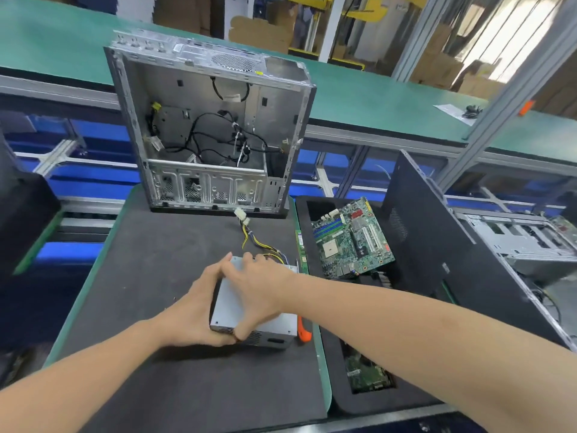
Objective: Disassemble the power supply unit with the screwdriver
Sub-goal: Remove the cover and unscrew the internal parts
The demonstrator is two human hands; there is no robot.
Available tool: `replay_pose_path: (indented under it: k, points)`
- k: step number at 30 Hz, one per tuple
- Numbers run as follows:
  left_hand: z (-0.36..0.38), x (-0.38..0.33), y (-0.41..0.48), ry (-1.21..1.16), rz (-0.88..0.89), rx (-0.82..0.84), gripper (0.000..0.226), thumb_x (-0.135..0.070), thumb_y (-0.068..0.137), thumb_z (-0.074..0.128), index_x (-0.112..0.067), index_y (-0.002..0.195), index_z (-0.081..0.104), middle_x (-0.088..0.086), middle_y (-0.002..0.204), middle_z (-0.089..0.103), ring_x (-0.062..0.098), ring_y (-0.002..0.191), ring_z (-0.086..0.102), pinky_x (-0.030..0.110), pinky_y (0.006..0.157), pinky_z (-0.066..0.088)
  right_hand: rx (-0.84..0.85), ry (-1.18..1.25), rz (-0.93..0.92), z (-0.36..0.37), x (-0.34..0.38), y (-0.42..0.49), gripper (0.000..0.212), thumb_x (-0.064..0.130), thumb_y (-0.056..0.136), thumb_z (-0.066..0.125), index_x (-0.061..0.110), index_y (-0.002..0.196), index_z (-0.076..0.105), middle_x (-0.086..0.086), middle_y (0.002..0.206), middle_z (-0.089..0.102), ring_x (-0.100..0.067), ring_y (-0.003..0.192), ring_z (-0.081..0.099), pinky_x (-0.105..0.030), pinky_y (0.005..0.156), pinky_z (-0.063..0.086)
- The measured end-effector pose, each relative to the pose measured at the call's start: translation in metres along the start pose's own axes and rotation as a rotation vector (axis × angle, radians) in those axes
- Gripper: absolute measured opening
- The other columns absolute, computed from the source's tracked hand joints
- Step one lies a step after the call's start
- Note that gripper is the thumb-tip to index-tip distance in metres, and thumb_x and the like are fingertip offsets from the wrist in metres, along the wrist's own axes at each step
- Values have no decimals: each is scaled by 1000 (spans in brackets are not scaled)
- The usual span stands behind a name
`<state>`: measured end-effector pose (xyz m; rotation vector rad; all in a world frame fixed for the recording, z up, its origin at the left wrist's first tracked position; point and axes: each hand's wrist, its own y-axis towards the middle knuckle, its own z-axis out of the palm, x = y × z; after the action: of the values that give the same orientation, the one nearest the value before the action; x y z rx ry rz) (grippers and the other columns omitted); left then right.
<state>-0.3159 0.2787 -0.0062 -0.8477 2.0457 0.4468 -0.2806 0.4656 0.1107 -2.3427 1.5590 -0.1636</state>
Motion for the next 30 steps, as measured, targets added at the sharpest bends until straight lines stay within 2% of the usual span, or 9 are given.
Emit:
replay_pose_path:
  k: [6,10,13,17,20,22,25,27,30]
  points:
    - [-3,-1,2,24,94,-20,140,-52,54,98,-55,154,0,-27,162,13,-4,147,21,46,118,36,-1,71,-10,-3,1,0,123,63,51,84,14,144,21,-17,116,47,-34,92,50,-37,73,44]
    - [-1,6,4,-8,107,-19,140,-51,55,98,-47,158,3,-21,161,16,3,152,24,47,120,36,-11,118,-1,-3,1,-1,104,59,52,84,19,130,28,-13,117,45,-35,97,50,-40,80,50]
    - [0,10,8,27,104,23,137,-53,57,97,-44,158,5,-21,161,14,3,153,21,42,123,34,2,168,1,-7,-4,2,89,57,50,83,20,113,32,-9,104,45,-33,87,51,-41,77,53]
    - [-5,7,12,-29,17,118,155,-62,53,98,-50,158,-15,-29,166,1,-6,154,10,30,125,26,7,227,-7,-7,-12,1,91,60,47,79,24,116,33,-5,104,46,-30,89,51,-44,78,54]
    - [-26,0,19,-169,-89,300,161,-44,57,101,-42,159,-23,-26,169,0,-7,155,10,26,125,19,-5,245,-6,-8,-18,-1,91,64,45,77,27,116,32,-1,104,46,-28,93,51,-45,77,54]
    - [-43,-4,21,-348,-167,391,142,-30,61,93,-30,165,-4,-13,169,18,2,154,24,29,126,24,-9,262,7,-10,-21,-1,89,66,44,76,28,111,31,0,103,46,-26,91,50,-44,76,53]
    - [-59,-8,23,-676,-330,401,91,-20,84,77,-19,161,28,2,162,43,24,146,47,41,121,38,-17,303,24,-11,-24,-2,87,69,44,78,32,105,28,4,101,46,-20,86,46,-40,67,49]
    - [-60,-10,28,-790,-479,302,61,-32,97,73,-8,149,51,17,146,60,34,136,57,48,119,42,-21,306,7,-10,-26,-5,87,69,45,81,35,105,27,6,102,44,-18,87,44,-37,64,45]
    - [-58,-18,35,-812,-692,184,48,-39,95,75,-3,127,69,21,126,71,34,121,68,48,107,55,-35,274,-27,-8,-24,-10,86,68,47,81,36,108,28,9,108,39,-18,95,40,-39,73,50]
